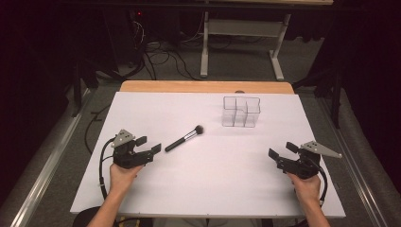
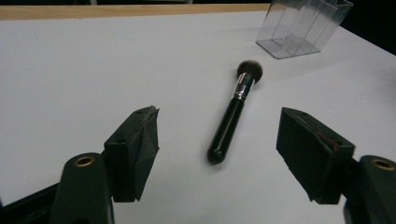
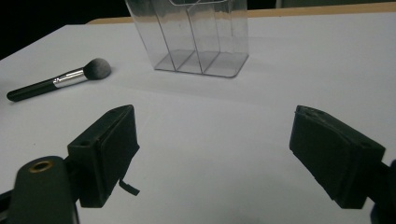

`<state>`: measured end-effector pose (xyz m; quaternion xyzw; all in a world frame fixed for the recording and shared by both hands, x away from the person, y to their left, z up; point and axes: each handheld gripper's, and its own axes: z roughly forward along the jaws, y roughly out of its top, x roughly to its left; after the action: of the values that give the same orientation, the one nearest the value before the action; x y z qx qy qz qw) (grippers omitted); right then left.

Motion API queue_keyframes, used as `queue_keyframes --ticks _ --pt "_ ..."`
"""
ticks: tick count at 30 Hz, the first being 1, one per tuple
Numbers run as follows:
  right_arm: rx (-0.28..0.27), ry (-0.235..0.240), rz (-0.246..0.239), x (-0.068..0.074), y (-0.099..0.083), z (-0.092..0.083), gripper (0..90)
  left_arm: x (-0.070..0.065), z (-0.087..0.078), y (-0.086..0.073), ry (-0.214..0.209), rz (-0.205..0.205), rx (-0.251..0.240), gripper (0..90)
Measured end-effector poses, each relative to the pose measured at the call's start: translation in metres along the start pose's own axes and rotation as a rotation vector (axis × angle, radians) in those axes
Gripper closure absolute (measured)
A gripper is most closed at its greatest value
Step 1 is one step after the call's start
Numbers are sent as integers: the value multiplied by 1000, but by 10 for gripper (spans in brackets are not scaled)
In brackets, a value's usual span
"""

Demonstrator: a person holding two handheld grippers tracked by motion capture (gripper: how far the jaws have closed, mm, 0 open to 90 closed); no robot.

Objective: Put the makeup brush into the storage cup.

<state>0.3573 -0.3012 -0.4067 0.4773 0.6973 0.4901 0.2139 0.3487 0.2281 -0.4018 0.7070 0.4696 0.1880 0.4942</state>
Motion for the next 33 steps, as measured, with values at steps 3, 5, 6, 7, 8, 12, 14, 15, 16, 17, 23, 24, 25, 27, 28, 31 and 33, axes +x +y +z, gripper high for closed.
queue_keyframes --ticks 3,5,6,7,8,12,14,15,16,17,23,24,25,27,28,31,33 --pt "4 -1 -1 0 0 0 168 -1 0 0 2 6 1 305" --pt "-1 3 -4 1 0 0 168 -2 0 0 2 9 0 305" --pt "-4 3 -4 1 0 -1 168 -2 0 0 2 9 0 304" --pt "-4 3 -4 1 0 -1 168 -2 -1 0 1 6 -1 304" --pt "-5 3 -2 1 0 -1 168 -2 -1 0 1 5 -2 302" --pt "-1 7 -1 2 0 0 168 -1 0 0 -1 -2 -2 301" --pt "-1 8 -2 1 0 0 168 -1 0 0 0 2 -2 301" --pt "-2 8 -2 1 0 0 168 -1 0 0 0 3 0 299" --pt "-3 6 -3 1 0 0 168 -2 -1 0 0 3 -2 297" --pt "-3 6 -3 1 0 0 168 -2 -1 0 0 3 -2 296" --pt "4 14 -10 5 -1 0 168 -2 -2 1 0 -5 -5 286" --pt "9 16 -9 5 -1 0 169 -3 -2 1 -2 -4 -9 284" --pt "10 17 -8 4 -1 0 168 -3 -2 1 -2 -4 -9 283" --pt "6 16 -4 3 0 1 169 -4 -1 1 -6 4 -1 279" --pt "5 16 -7 3 0 1 169 -5 -1 1 -8 4 -3 277" --pt "4 16 -5 4 0 1 169 -6 -2 2 -9 14 -8 275" --pt "3 18 -5 5 0 1 169 -8 -3 4 -7 30 -7 274"
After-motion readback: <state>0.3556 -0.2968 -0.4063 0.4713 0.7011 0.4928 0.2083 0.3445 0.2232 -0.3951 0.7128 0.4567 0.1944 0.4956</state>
